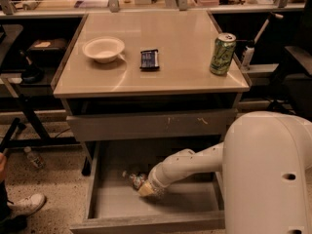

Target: Pick water bottle from middle drawer and place on counter

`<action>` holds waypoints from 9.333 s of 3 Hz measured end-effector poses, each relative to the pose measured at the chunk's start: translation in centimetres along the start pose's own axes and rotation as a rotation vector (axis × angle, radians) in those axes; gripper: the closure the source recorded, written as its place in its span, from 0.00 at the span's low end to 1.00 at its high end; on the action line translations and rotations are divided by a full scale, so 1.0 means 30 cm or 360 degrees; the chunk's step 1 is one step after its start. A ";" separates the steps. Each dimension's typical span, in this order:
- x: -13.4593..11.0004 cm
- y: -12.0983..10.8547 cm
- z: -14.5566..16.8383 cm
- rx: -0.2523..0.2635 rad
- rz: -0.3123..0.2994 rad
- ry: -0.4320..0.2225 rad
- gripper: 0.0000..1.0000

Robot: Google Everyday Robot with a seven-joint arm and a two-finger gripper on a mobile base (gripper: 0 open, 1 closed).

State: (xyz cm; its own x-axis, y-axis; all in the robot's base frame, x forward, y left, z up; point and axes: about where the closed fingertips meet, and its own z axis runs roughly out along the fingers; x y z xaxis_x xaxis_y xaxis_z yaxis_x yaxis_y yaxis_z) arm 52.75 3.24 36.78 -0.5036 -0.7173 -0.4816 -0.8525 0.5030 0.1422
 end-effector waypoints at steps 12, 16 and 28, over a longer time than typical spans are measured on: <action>-0.101 0.172 -0.781 0.0258 0.0181 -0.0105 1.00; -0.320 0.184 -1.392 0.0657 0.0095 -0.0278 1.00; -0.832 -0.554 -1.667 0.0688 0.0459 -0.0500 1.00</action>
Offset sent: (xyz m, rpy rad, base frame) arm 0.0000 0.0000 0.0000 0.0000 0.0000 0.0000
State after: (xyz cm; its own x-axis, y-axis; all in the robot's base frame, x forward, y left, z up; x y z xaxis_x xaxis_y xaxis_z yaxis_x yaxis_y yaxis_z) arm 72.46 -11.34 89.68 -0.5843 -0.3794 -0.7174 -0.5205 0.8534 -0.0274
